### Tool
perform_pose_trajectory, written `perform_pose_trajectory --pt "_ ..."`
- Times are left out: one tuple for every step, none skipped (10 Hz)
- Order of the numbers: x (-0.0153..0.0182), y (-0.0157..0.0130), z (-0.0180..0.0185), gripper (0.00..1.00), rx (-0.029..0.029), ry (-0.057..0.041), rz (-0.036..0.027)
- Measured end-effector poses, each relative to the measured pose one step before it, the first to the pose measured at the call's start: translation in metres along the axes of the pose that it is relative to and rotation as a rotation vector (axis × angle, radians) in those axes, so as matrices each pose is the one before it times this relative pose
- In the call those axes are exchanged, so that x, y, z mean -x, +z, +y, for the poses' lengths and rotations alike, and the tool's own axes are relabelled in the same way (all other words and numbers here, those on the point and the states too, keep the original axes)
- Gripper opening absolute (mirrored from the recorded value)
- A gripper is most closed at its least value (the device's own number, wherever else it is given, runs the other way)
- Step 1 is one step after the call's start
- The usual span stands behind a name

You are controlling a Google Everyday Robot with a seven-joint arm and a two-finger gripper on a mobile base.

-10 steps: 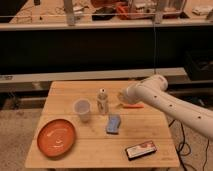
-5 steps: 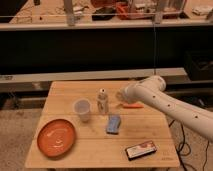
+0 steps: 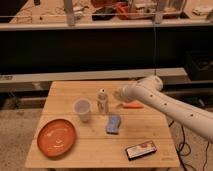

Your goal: Knock the bottle over

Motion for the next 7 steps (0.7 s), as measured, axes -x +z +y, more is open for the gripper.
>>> perform_pose_trajectory --pt "-0.00098 0.00157 -0.00189 0.00 -0.00746 -0.00568 -0.00516" --pt "0.00024 0.00256 -0.00160 0.00 -0.00437 -0.00765 -0.00855" --pt "0.00138 0.00167 -0.00285 0.00 -0.00448 -0.00858 -0.00838" --pt "0.00163 0.00249 -0.00271 0.00 -0.00389 -0.00955 -0.01052" --pt "0.00121 0.00320 -0.00304 0.00 -0.00429 -0.00741 -0.00535" --pt "0.00152 0.00197 -0.00221 0.00 -0.00350 -0.01016 -0.00735" --pt "0.00255 0.00178 -0.00249 0.00 -0.00404 -0.01057 -0.00770"
